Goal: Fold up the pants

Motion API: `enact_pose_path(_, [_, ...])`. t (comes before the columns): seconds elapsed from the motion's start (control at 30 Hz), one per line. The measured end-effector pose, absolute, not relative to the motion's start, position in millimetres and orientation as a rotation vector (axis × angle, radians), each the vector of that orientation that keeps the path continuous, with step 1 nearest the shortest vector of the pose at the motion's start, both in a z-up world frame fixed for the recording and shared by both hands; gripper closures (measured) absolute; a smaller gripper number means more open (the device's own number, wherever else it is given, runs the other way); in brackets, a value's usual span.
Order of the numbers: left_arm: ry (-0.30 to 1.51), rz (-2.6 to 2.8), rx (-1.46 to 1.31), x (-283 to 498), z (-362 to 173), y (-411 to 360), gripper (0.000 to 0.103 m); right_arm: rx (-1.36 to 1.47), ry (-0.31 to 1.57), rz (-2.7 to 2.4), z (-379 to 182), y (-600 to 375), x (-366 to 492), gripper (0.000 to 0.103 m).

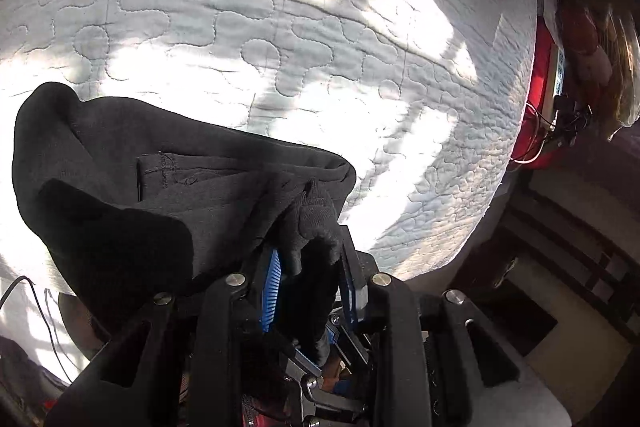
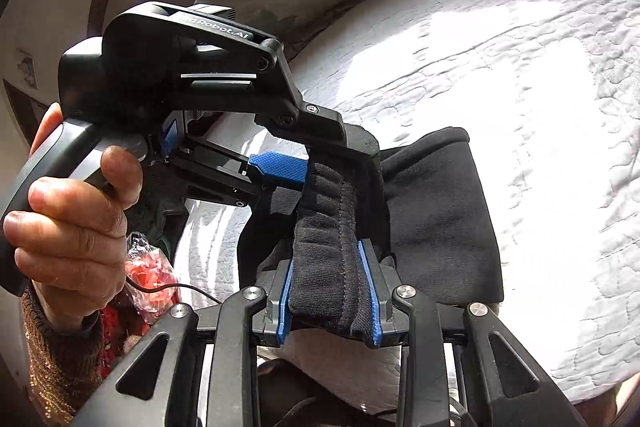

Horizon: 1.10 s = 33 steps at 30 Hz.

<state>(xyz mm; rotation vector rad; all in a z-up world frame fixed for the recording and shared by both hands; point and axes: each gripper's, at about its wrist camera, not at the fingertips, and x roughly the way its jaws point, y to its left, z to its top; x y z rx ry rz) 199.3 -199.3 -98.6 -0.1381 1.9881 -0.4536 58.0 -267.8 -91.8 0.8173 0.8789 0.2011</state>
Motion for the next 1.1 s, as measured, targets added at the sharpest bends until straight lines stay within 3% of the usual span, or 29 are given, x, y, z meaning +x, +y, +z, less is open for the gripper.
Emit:
enact_pose_path(0.23, [1.976,-0.332,-0.019,190,-105,-232,0.079,1.053,0.868,0.250,-133,-314,47,0.071])
enact_pose_path(0.4, [1.967,-0.286,0.004,178,-100,-254,0.059,1.240,0.852,0.265,-163,-341,35,0.065])
enact_pose_path(0.6, [1.951,-0.342,-0.074,175,-82,-252,0.059,1.433,0.820,0.287,-187,-360,16,0.066])
enact_pose_path(0.7, [1.938,-0.403,-0.200,176,-67,-234,0.059,1.404,0.809,0.242,-180,-371,7,0.059])
enact_pose_path(0.9, [1.797,-0.503,-0.261,165,-37,-166,0.057,1.223,0.740,0.183,-137,-378,-2,0.059])
enact_pose_path(1.1, [1.673,-0.456,-0.353,132,-53,-81,0.055,0.873,0.770,0.210,-88,-328,24,0.051])
